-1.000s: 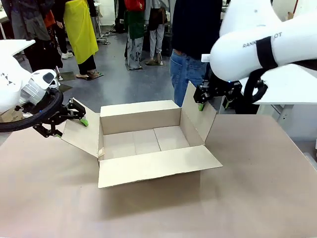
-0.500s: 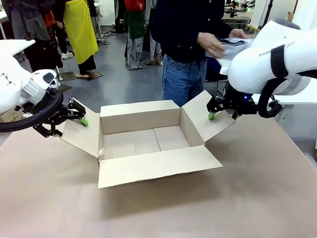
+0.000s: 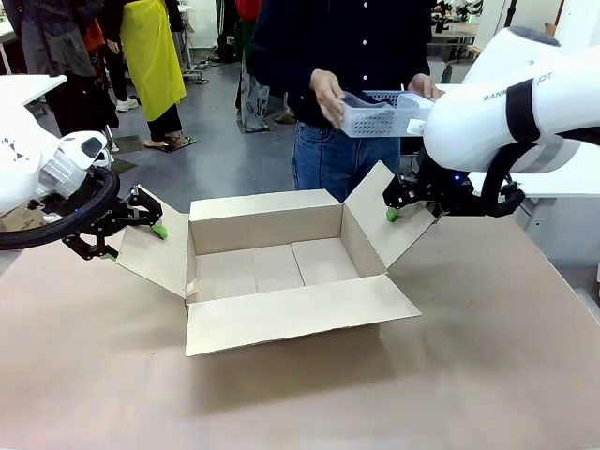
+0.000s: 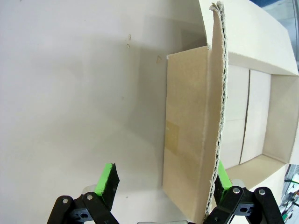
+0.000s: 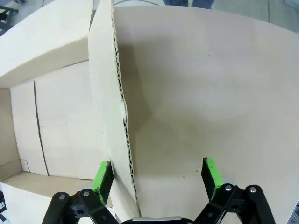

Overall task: Pack the gift set into the box.
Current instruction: Place both hands on the side flaps of the Package Box and spread them outward, then lift both hands away from the flaps of the Package Box.

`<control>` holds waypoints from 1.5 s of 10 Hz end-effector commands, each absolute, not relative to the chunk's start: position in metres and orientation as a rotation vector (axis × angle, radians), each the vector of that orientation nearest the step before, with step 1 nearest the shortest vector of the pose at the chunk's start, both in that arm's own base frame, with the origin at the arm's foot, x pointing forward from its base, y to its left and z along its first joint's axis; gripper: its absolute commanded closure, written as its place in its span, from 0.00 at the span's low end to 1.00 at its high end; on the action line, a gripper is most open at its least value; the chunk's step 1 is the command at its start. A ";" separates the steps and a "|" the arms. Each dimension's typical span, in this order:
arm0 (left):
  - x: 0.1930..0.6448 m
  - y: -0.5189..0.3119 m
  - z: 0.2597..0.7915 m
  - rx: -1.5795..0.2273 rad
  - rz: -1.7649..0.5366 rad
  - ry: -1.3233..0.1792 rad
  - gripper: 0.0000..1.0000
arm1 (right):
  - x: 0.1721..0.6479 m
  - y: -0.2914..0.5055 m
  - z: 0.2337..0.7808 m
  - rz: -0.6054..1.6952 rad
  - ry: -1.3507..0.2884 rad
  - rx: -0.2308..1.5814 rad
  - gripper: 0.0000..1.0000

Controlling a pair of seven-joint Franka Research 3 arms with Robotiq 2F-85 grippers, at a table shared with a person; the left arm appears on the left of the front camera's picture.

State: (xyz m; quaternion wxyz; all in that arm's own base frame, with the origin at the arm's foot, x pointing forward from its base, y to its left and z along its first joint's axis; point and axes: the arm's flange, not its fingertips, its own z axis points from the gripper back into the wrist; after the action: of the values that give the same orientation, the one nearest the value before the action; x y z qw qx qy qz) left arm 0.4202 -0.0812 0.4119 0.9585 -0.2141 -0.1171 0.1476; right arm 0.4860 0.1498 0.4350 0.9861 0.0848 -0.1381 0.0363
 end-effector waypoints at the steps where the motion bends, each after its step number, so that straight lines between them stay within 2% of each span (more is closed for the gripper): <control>1: 0.420 -0.083 0.413 -0.417 0.311 -0.229 0.00 | 0.488 0.149 0.438 0.058 -0.275 0.144 0.00; 15: 0.420 -0.083 0.413 -0.417 0.311 -0.229 0.00 | 0.488 0.149 0.438 0.058 -0.275 0.144 0.00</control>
State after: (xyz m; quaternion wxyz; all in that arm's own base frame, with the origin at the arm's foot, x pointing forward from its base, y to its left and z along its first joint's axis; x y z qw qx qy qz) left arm 0.4202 -0.0812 0.4119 0.9585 -0.2141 -0.1171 0.1476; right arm 0.4863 0.1489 0.4349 0.9862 0.0846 -0.1380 0.0354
